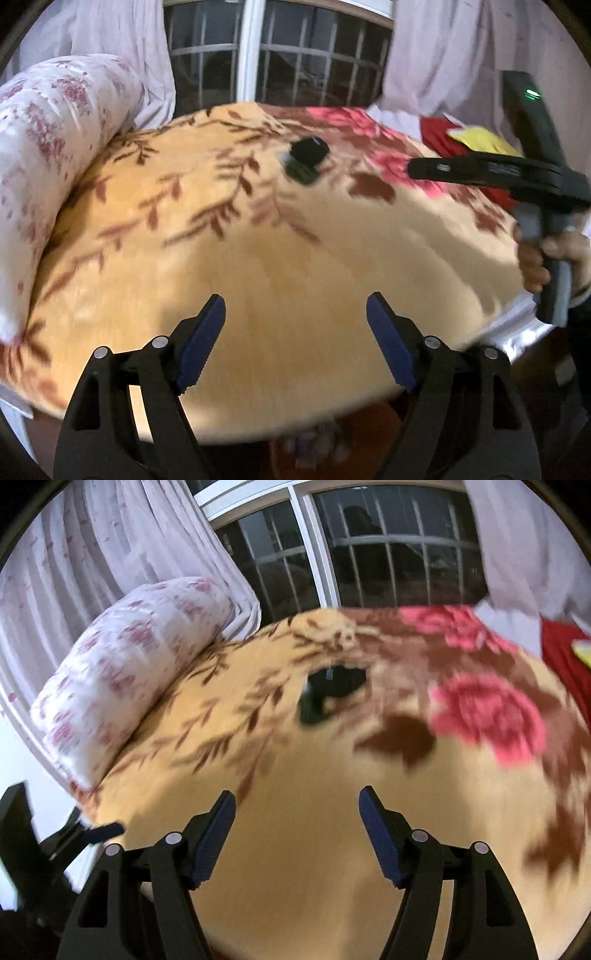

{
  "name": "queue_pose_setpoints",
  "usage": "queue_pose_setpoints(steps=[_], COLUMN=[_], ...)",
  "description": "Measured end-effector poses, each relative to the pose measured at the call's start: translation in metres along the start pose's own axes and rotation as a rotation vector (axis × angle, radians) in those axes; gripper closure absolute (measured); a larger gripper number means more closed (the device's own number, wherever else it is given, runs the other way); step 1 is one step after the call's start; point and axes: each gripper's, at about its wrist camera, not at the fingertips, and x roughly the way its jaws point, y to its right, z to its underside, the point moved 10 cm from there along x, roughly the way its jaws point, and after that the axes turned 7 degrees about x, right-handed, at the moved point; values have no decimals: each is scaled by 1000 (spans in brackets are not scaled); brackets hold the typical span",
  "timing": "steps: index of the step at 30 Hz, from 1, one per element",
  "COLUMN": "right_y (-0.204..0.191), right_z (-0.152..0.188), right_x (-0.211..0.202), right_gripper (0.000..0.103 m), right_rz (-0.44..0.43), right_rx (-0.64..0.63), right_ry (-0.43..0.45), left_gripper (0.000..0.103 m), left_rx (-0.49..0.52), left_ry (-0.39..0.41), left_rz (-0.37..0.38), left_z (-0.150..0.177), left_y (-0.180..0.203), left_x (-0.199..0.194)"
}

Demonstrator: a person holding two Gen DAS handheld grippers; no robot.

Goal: Collect trash
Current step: 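Grasp the black item with the right tool while the left tool grasps the dark green spray bottle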

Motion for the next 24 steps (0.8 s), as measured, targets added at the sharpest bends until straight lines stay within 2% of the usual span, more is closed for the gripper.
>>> queue_pose_setpoints(steps=[3,6,8,14,15,17,18,21,24], right_y=[8,26,38,56,54,50,45,37,32], right_z=[-43,-76,-87,-98,-97,-95,-94,-95,-101], right_x=[50,107,132,188,193,200,199,192,156], right_gripper=[26,24,22,13,15,35,40,46,47], right_rz=[28,54,67,13,4,-5,-19,-1,-2], right_rx=[-31,-6,35,157,164,163,158,126,91], right_ry=[-3,-35,-47,-107,-116,-110,-111,-84,11], left_gripper=[26,26,26,26,26,26,26,26,26], left_rx=[-23,-64,-77,-84,-80,-70,-63,-58,-71], left_ry=[4,-19,-36,-74,-76,-76,-77,-88,-96], left_rz=[-45,-37,-40,-35,-38,-47,-52,-56,-25], left_z=[-16,-20,-20,-9,-8,-7,-7,-8,-17], left_y=[-16,-27,-32,-37,-37,-35,-34,-33,-30], left_x=[26,43,54,73,74,75,75,77,78])
